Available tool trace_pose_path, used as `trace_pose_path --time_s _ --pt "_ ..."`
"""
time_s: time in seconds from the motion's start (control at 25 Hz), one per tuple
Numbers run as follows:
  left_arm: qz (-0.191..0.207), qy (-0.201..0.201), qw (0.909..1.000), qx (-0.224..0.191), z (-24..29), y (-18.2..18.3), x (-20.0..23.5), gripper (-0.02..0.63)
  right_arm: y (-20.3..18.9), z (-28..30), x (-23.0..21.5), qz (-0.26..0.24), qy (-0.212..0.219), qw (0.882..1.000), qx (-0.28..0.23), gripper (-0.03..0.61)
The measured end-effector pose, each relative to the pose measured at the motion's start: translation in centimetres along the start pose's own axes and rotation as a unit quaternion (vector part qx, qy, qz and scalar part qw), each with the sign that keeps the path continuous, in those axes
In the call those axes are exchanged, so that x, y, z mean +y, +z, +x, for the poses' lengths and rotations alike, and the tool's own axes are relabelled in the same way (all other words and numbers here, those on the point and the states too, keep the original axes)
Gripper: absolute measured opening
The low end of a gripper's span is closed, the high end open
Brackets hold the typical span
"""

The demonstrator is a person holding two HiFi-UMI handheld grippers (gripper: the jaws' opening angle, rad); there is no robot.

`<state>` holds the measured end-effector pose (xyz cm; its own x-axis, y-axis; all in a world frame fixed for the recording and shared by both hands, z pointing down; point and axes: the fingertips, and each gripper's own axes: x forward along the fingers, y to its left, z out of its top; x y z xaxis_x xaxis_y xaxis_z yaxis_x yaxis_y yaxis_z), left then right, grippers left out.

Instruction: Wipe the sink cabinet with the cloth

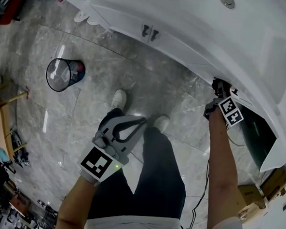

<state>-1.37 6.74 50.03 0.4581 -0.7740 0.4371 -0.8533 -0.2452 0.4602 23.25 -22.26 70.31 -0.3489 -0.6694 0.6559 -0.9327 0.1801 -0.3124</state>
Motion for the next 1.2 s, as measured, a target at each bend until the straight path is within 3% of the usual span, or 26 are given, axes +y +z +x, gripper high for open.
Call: trace_pose_path --time_s 0.2,0.68,1.2 --pt "-0.004 0.005 1.0000 0.003 1.6 -0.5 -1.9 0.012 -0.1 0.1 -0.6 -0.003 0.033 0.999 0.010 0.158" --pt "0.003 0.007 1.0000 -0.002 5.2 -0.6 -6.1 0.012 0.4 -0.7 -3.9 -0.001 0.051 0.998 0.043 0.158" --pt "0.006 0.010 0.9999 -0.010 6.2 -0.5 -7.7 0.012 1.1 -1.7 -6.9 -0.035 0.019 0.997 0.062 0.158"
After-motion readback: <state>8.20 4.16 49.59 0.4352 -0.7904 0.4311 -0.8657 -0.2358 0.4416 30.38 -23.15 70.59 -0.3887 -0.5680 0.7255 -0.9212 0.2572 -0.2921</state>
